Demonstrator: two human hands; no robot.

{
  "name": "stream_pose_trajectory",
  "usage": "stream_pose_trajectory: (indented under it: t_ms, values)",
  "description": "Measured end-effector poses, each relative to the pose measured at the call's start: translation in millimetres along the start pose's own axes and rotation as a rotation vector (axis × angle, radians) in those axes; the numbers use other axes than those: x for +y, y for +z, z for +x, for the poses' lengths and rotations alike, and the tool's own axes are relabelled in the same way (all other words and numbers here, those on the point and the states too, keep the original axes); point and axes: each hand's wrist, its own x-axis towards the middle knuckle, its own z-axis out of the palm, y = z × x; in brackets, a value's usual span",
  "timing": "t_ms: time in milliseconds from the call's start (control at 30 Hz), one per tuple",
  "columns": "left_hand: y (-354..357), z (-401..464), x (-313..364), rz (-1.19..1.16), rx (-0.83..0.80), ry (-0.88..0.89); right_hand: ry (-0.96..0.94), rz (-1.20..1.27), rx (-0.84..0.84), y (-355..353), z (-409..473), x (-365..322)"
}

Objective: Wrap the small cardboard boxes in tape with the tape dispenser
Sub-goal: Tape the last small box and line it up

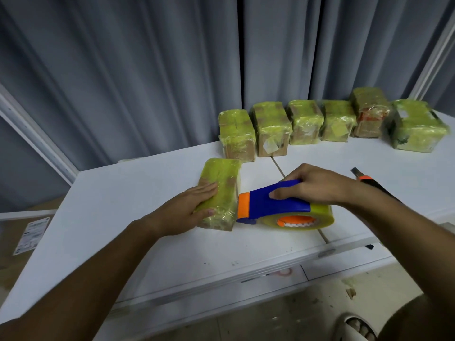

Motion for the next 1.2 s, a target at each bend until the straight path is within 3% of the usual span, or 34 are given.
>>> stream_pose_trajectory:
  t_ms: [333,433,600,900,1200]
  values:
    - [0.3,0.3,6.6,0.007,-0.012,-0.014,0.117,-0.23,0.217,33.7,8.3,-30.0]
    - [1.8,-1.8,2.9,-0.043,0.021,-0.006,0.127,-0.454,0.29,46.9,10.2,-28.7]
    - [9.2,-0.4,14.3,-0.131,0.024,-0.071,0.118,-0.332,0.406,37.8,19.4,-29.5]
    - [22.0,3.8,23.8,0.334,0.199,0.059,0.141,-0.342,0.465,38.6,27.5,-13.6]
    - [26.3,10.8,26.9,0.346,0.185,0.049,0.028,-0.43,0.51,55.5,22.3,-14.5]
